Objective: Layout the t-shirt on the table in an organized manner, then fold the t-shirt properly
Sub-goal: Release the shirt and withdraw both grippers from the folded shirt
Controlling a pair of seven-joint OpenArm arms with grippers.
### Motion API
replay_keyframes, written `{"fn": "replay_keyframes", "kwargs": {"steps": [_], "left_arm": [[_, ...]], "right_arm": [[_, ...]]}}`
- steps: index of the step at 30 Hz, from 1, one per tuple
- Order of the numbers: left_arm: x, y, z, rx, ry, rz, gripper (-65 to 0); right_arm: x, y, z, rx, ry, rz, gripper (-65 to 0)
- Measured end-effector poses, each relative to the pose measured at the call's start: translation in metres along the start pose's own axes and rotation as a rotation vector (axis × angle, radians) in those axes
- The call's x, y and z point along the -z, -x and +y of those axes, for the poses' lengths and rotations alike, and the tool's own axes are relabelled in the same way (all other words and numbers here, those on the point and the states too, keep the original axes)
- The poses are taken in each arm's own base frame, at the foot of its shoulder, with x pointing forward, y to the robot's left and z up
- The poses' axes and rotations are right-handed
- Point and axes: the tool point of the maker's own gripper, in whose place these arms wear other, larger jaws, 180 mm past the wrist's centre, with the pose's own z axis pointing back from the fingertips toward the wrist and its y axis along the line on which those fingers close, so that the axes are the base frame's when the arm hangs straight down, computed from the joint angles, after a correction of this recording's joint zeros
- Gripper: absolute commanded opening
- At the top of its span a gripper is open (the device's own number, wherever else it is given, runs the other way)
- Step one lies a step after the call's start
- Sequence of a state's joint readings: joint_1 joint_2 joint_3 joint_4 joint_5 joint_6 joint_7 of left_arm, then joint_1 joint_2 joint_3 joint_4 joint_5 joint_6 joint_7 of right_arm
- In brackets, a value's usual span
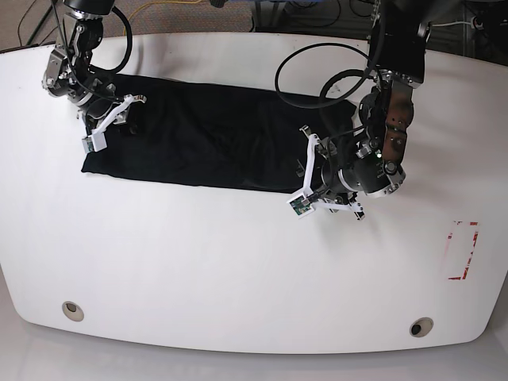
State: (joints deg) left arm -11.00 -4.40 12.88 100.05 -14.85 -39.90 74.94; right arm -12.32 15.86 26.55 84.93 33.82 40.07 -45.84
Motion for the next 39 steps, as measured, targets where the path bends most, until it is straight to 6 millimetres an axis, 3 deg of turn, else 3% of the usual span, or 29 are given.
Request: {"fn": "replay_keyframes", "kwargs": {"steps": [6,10,14,17,28,32,37,39], "left_arm": [[0.012,0.008,-0.009,-0.054,0.044,-0.029,-41.3],[0.014,0.029,-0.01,-0.109,0.052,-0.018,-41.8],[0.014,0.06,-0.007,-0.172,0.036,0.028,-52.8],[0.013,0.072,-0.006,-0.218,0.031,0.016,-61.2],[0.021,0.105,-0.009,-0.302,0.051,0.039,-60.6],[0.028,0.106,-0.007,-0.344,0.079,0.002,-60.6],[0.036,0.102,-0.004,-0.38,0.103,-0.052,-60.4],[0.036,0.1,-0.004,-0.389,0.105,-0.073,-60.4]], "right_arm": [[0.0,0.0,0.0,-0.002,0.0,0.003,-47.1],[0.0,-0.001,0.0,-0.003,0.0,0.003,-47.1],[0.0,-0.001,0.0,-0.003,0.0,0.003,-47.1],[0.001,-0.002,0.0,-0.006,0.002,0.004,-47.1],[0.001,-0.004,-0.001,-0.012,0.004,0.006,-47.1],[-0.001,-0.008,0.002,-0.035,0.01,0.006,-46.5],[-0.011,-0.03,0.01,-0.114,0.027,-0.023,-45.2],[-0.018,-0.042,0.015,-0.149,0.029,-0.033,-40.7]]}}
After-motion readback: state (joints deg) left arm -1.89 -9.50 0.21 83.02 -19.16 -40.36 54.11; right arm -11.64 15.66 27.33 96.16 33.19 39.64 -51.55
